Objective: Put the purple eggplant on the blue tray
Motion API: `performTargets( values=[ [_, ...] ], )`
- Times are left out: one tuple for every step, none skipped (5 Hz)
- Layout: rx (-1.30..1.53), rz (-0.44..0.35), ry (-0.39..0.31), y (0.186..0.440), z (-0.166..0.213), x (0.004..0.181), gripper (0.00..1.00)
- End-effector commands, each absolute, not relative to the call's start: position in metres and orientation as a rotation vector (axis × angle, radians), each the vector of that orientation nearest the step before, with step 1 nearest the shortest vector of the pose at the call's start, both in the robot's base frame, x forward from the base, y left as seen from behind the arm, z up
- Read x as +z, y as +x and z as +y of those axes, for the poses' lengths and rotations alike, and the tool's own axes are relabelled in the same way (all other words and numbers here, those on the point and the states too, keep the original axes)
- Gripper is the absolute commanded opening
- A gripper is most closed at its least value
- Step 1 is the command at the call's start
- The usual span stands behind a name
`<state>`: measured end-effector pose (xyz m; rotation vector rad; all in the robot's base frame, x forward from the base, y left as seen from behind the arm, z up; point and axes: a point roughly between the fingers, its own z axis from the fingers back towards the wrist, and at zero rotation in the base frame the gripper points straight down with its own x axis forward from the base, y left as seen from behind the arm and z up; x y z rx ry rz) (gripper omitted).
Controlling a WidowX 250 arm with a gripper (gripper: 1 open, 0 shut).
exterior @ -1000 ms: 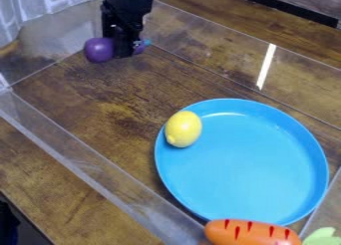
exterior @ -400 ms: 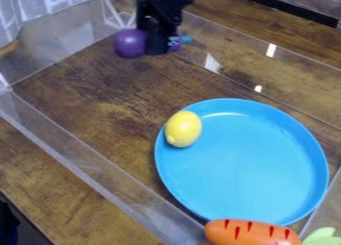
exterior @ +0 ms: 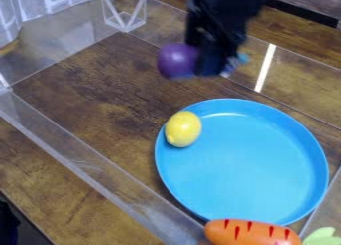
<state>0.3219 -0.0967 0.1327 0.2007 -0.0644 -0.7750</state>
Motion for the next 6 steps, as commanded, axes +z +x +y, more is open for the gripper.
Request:
performTargets(
  values=[
    [-0.807, -0.142, 0.187, 0.306, -0.133, 0.161, 0.00],
    [-0.805, -0.131, 0.181, 0.290, -0.139, 0.152, 0.00],
    [-0.779, -0.118, 0.173, 0.287, -0.127, 0.137, 1.00],
    [-0.780, -0.111, 0.161, 0.277, -0.127, 0.116, 1.00],
    [-0.779, -0.101, 0.140, 0.271, -0.124, 0.100, 1.00],
    [-0.765, -0.079, 0.134, 0.268, -0.118, 0.083, 1.00]
  ],
)
